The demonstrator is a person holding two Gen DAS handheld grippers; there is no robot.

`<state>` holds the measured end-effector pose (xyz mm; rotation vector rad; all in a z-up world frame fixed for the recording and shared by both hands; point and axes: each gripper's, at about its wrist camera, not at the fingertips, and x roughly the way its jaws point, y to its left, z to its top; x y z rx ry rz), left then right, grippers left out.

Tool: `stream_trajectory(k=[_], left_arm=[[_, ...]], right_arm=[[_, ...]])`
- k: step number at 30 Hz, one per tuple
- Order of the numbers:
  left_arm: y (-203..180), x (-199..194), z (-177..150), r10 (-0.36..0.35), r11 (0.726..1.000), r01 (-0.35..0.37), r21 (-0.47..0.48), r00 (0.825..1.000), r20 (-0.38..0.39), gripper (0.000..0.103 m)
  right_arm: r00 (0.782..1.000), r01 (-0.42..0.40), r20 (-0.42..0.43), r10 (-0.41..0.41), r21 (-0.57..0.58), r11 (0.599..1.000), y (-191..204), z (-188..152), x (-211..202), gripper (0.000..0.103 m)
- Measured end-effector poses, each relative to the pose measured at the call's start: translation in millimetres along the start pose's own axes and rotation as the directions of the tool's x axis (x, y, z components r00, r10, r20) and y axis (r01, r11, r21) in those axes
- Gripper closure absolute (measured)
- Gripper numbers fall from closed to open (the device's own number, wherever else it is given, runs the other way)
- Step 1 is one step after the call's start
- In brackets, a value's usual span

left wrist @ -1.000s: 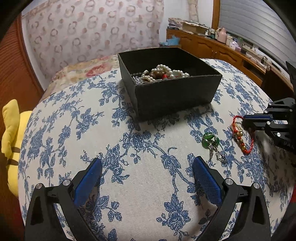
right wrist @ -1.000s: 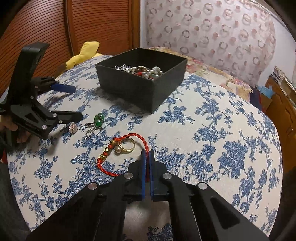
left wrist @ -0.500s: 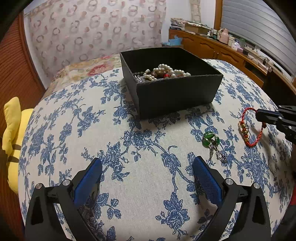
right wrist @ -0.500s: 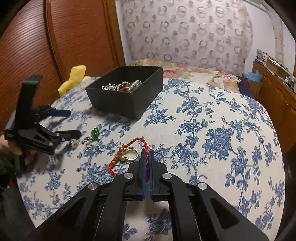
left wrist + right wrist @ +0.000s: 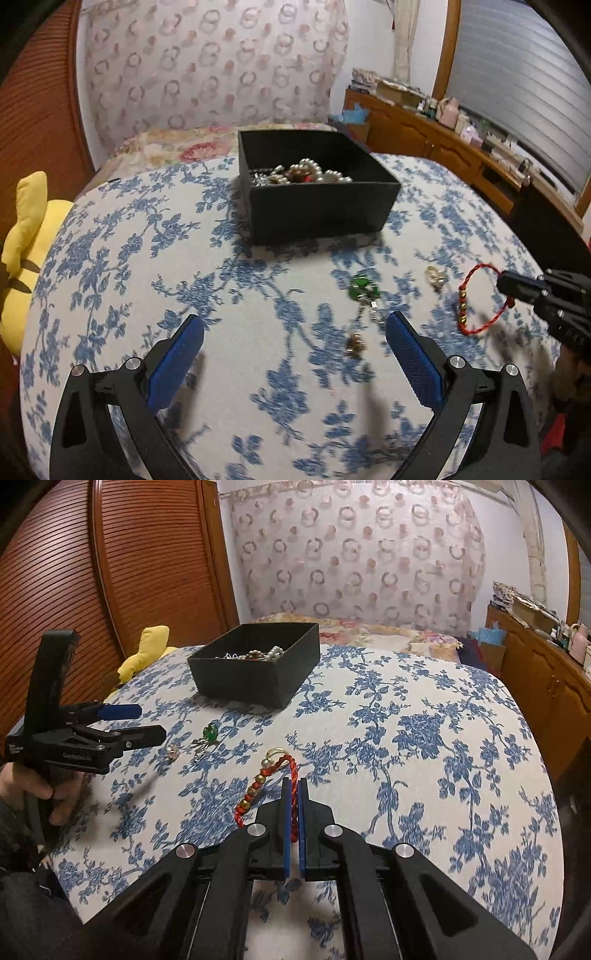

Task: Organize jewelry
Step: 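Grasp the red-string bead bracelet with the right tool while the left tool grasps the jade pendant, then lower the bracelet and jade pendant into the black box while both tools open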

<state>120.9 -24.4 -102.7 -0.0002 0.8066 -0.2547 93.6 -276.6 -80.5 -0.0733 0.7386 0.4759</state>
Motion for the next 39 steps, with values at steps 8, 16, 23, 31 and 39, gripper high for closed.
stream_trajectory(k=[8,16,23,31,39], left_arm=[[-20,7,-4,-0.024,0.998,0.027,0.049,0.998,-0.05,0.043],[-31,17,-5,-0.025,0.995,0.032,0.092,0.997,-0.079,0.069],[-30,13,-4,-0.066,0.993,0.072,0.09,0.995,-0.07,0.094],[-27,-9,27,-0.106,0.992,0.105,0.075,0.994,0.013,0.094],[-11,-6,74,-0.085,0.994,0.079,0.069,0.992,0.091,0.094]], right_arm=[[1.0,-0.004,0.023,0.003,0.019,1.0,1,-6,-10,0.099],[0.999,-0.017,0.04,0.016,0.013,1.0,1,-2,-13,0.099],[0.999,-0.031,0.037,0.031,-0.013,0.999,7,8,-8,0.099],[0.996,-0.06,0.068,0.065,-0.074,0.995,16,45,-8,0.099],[0.989,-0.058,0.127,0.077,-0.148,0.987,19,99,3,0.099]])
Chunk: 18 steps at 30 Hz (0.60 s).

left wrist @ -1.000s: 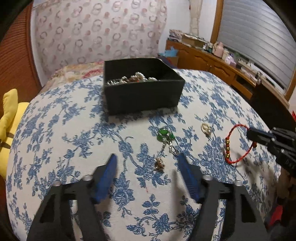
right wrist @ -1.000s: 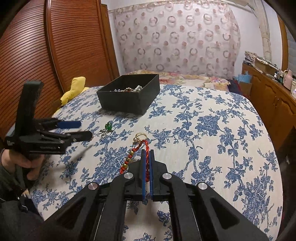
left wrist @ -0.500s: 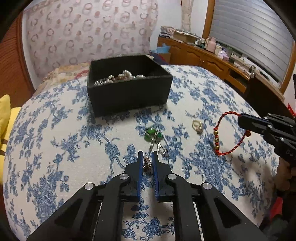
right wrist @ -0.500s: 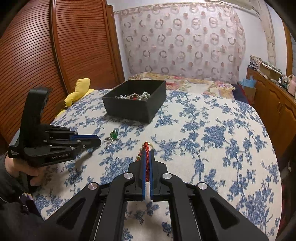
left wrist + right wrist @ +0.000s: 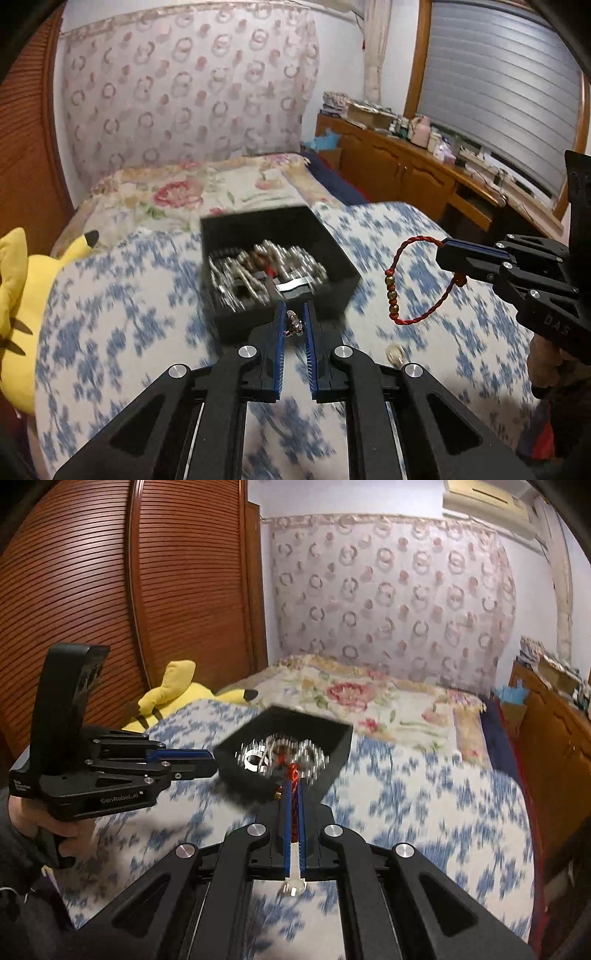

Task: Organize jewelry
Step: 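Lower the bracelet and jade pendant into the black box while both tools open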

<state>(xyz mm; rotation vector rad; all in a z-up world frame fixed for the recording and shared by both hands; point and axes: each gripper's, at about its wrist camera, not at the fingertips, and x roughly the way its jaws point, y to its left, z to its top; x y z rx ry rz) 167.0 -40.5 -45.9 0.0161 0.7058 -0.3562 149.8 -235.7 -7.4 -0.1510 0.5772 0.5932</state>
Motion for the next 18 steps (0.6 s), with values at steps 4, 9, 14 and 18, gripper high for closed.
stream_trajectory(k=[4,9,14,18], left_arm=[[13,8,18,0.013,1.0,-0.012,-0.014,1.0,0.017,0.094],[25,20,34,0.026,0.999,-0.026,-0.024,0.999,0.02,0.094],[32,31,45,0.036,0.999,-0.035,-0.03,0.999,0.016,0.094],[36,39,47,0.038,0.999,-0.038,-0.032,0.999,0.008,0.094]], right_arm=[[1.0,-0.006,0.007,0.006,-0.012,1.0,-5,19,17,0.099],[1.0,-0.031,-0.005,0.031,-0.017,0.999,-9,33,46,0.099],[0.998,-0.055,-0.026,0.055,-0.007,0.998,-10,35,69,0.099],[0.997,-0.067,-0.04,0.067,0.0,0.998,-12,34,81,0.099]])
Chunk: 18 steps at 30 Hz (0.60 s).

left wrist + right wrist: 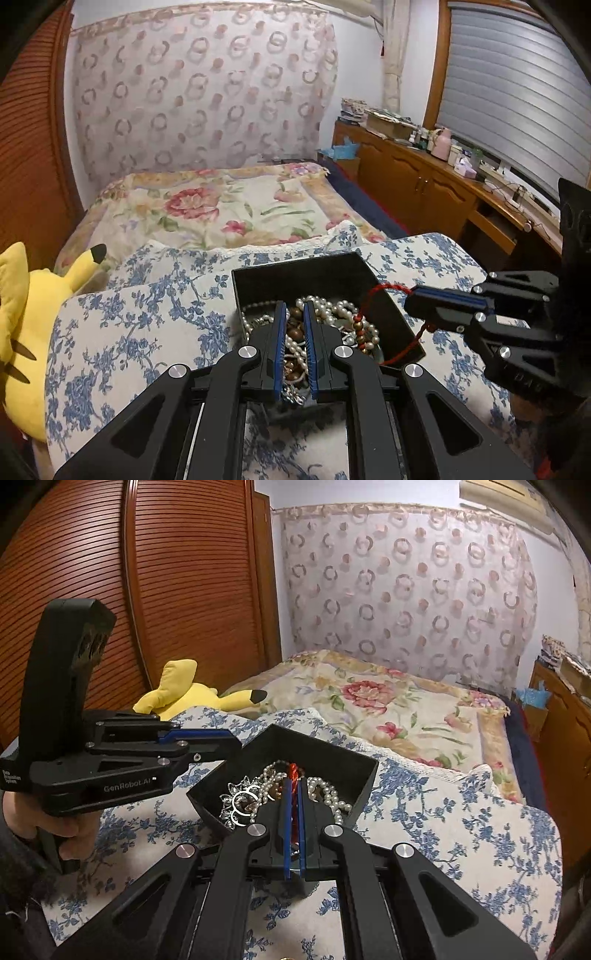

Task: Organize jewelry
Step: 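Lower the bracelet and jade pendant into the black box while both tools open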

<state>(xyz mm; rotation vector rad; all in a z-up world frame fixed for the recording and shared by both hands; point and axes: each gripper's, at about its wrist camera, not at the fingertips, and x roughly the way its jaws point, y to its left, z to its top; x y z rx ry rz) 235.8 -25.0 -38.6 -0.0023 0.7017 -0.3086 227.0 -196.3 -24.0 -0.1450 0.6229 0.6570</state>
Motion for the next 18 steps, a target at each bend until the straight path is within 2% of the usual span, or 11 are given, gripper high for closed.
stream_trajectory(k=[8,9,10,11,12,13,15,18], left_arm=[[3,6,2,0.002,1.0,-0.002,-0.008,1.0,0.002,0.094],[4,6,2,0.003,1.0,-0.003,-0.01,1.0,0.002,0.094],[3,6,2,0.005,1.0,-0.005,-0.011,1.0,0.002,0.09],[3,5,2,0.013,1.0,-0.013,-0.009,1.0,0.005,0.082],[3,4,1,0.02,1.0,-0.02,-0.006,1.0,0.009,0.076],[2,2,1,0.023,1.0,-0.023,-0.003,1.0,0.015,0.068],[3,-1,-1,0.026,1.0,-0.026,-0.004,1.0,0.018,0.067],[5,-7,-7,0.025,1.0,-0.025,-0.012,1.0,0.018,0.058]], right_arm=[[1.0,-0.011,0.002,0.011,0.011,1.0,-3,-1,3,0.099],[1.0,-0.011,0.002,0.011,0.013,1.0,-4,0,3,0.096],[1.0,-0.01,0.001,0.01,0.011,1.0,-3,0,4,0.091],[1.0,-0.003,0.002,0.003,0.008,1.0,-3,0,4,0.076],[1.0,-0.001,0.005,0.001,0.01,1.0,-3,0,3,0.07],[1.0,-0.005,0.007,0.005,0.016,1.0,-4,0,3,0.07],[1.0,-0.003,0.007,0.003,0.022,1.0,-5,0,2,0.07],[1.0,0.009,0.011,-0.01,0.014,1.0,-4,0,-8,0.07]])
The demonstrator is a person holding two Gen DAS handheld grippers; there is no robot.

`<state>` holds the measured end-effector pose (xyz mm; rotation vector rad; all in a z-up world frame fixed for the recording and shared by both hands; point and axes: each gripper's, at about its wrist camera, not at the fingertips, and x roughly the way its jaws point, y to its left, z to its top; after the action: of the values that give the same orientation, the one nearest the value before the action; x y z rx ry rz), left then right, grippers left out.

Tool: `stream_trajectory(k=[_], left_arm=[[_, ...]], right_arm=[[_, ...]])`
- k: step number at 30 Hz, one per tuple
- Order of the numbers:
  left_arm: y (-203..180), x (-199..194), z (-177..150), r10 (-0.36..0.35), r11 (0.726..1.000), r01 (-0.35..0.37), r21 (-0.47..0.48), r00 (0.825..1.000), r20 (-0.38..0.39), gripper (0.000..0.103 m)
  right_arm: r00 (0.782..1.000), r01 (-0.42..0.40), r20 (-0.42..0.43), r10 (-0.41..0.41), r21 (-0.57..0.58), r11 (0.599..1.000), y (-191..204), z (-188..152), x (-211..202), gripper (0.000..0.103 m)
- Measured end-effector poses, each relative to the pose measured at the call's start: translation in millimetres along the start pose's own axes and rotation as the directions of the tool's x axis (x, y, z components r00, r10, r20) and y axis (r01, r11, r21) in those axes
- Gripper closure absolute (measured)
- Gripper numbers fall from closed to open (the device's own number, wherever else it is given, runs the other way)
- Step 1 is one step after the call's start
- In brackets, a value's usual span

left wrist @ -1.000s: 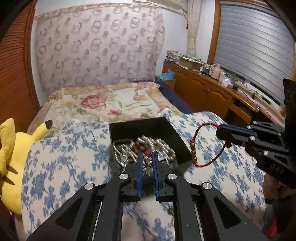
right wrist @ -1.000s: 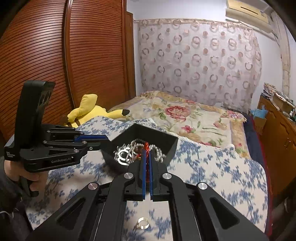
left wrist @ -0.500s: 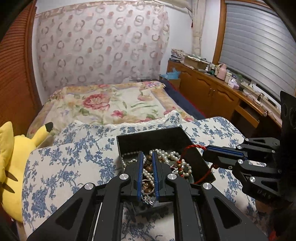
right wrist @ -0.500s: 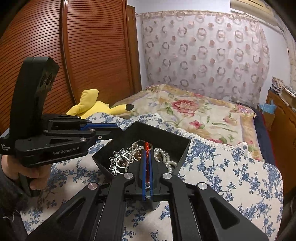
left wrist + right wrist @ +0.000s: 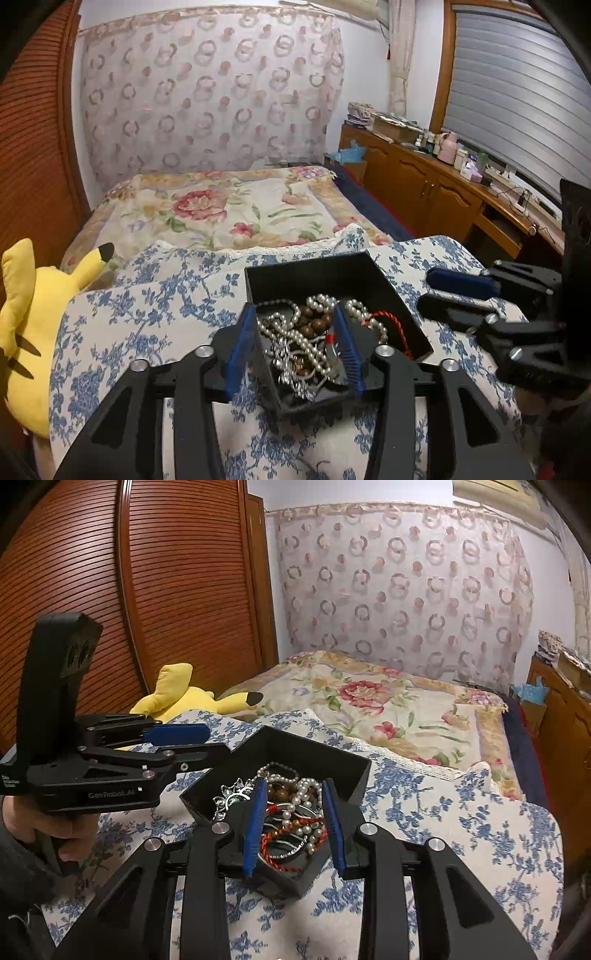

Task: Organize jewelry
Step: 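Lower the bracelet and jade pendant into the black box while both tools open, then grasp the gold ring with the right tool while the left tool grasps the green jade earring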

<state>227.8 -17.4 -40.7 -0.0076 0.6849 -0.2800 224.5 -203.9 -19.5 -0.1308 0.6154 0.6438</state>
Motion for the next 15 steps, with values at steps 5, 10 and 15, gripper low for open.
stream_trajectory(k=[5,10,15], left_arm=[[0,-16,-17,-0.017,1.0,0.017,-0.004,1.0,-0.002,0.051],[-6,-24,-42,-0.042,0.999,0.043,0.009,0.998,-0.039,0.05],[-14,-23,-65,-0.059,0.998,0.062,0.027,0.995,-0.083,0.05]], right_arm=[[0.999,0.01,-0.036,-0.011,-0.019,1.0,3,-20,-22,0.07],[0.991,0.028,-0.132,-0.031,-0.025,0.999,7,-57,-26,0.07],[0.975,0.033,-0.221,-0.036,-0.019,0.999,12,-93,-23,0.07]])
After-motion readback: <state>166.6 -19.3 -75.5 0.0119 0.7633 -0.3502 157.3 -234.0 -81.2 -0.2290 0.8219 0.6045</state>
